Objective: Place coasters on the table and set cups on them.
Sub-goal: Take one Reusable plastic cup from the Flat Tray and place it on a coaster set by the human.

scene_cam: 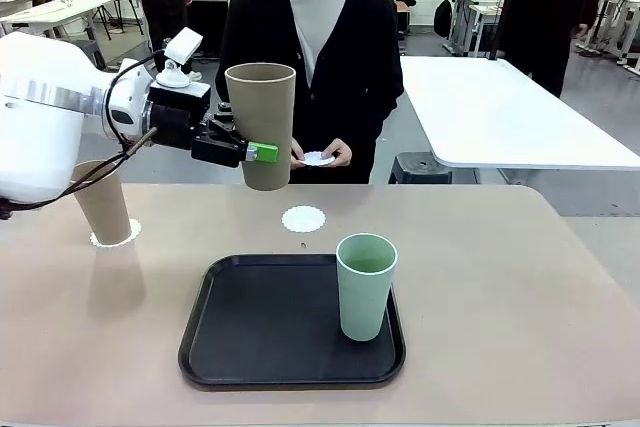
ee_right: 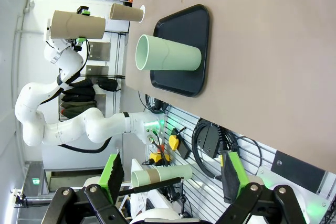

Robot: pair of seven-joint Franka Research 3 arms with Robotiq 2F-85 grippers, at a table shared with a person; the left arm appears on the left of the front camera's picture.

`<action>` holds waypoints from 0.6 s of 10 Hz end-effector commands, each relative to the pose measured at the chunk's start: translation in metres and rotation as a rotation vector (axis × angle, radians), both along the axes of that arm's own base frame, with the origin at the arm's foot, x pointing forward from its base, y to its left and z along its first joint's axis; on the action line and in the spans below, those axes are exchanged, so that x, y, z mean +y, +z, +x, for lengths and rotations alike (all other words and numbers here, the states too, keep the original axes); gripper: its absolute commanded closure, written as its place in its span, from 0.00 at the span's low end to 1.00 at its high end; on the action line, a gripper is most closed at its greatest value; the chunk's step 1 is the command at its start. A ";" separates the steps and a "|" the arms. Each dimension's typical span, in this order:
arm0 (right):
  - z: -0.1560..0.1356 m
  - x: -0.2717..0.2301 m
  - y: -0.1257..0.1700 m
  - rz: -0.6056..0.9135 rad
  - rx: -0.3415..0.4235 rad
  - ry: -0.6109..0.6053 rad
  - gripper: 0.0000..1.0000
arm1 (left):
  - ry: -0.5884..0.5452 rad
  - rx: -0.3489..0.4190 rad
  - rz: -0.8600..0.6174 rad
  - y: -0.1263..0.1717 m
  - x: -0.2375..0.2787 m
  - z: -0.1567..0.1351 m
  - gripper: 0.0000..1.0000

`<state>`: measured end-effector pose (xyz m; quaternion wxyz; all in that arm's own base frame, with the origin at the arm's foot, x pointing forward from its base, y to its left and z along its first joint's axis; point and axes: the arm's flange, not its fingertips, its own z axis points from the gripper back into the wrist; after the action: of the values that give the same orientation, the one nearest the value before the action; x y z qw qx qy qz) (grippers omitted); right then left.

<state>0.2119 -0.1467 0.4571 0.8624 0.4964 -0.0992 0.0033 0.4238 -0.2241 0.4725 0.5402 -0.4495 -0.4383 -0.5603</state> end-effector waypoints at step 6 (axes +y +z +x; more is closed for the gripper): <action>0.001 0.001 -0.001 0.022 -0.023 0.002 0.00 | -0.023 0.031 -0.041 -0.012 -0.004 0.070 0.17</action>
<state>0.2119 -0.1467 0.4572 0.8624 0.4964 -0.0994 0.0033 0.4536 -0.2223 0.4658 0.5442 -0.4565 -0.4397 -0.5497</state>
